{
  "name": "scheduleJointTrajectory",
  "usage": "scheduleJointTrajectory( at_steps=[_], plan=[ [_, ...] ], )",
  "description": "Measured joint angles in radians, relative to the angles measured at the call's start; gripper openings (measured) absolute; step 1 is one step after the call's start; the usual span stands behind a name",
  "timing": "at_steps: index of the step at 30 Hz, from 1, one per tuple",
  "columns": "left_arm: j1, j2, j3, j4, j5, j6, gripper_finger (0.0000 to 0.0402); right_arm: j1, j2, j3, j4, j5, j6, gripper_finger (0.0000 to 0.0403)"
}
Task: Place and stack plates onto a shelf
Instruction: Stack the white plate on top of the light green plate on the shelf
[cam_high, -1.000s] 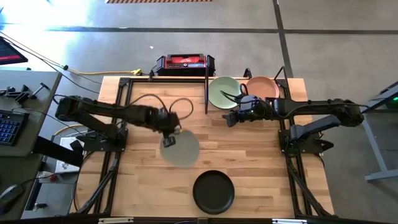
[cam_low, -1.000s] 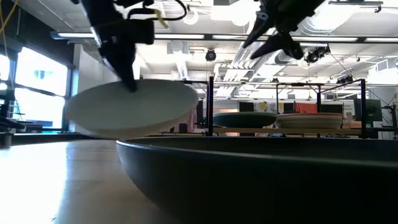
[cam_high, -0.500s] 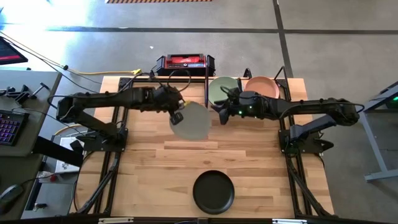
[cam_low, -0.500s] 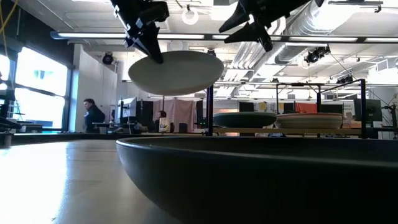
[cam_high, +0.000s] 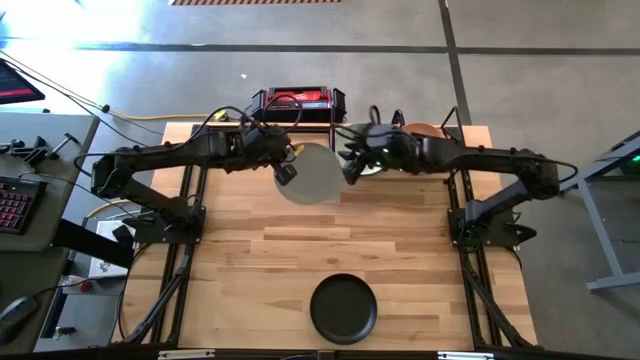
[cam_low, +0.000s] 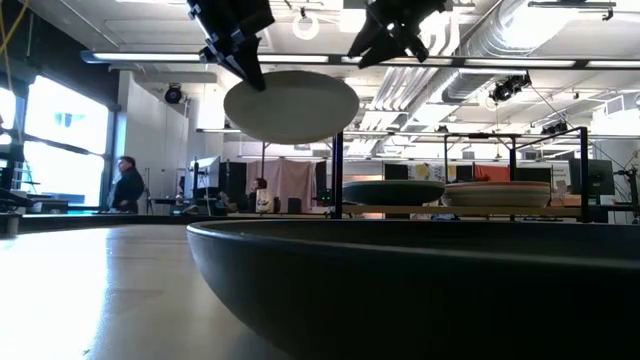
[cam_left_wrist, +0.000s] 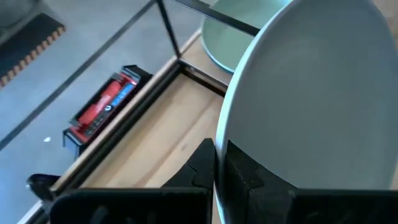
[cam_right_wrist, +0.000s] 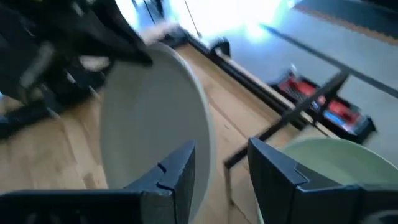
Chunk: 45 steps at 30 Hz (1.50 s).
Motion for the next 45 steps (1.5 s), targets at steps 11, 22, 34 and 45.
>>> scheduleJointTrajectory(
  at_steps=[11, 22, 34, 45],
  plan=[
    [0.005, 0.000, 0.000, 0.037, -0.027, 0.025, 0.0001, 0.000, 0.155, 0.162, -0.138, 0.001, -0.029, 0.0128],
    [0.005, 0.000, 0.001, 0.095, -0.024, 0.072, 0.0001, -0.014, 0.176, 0.163, -0.160, 0.003, -0.021, 0.0092],
    [0.005, -0.002, 0.001, 0.120, -0.024, 0.127, 0.0021, -0.024, 0.176, 0.163, -0.162, 0.017, 0.030, 0.0005],
    [0.017, -0.001, 0.001, 0.114, 0.097, 0.118, 0.0072, -0.024, 0.176, 0.163, -0.187, 0.014, 0.065, 0.0001]
  ],
)
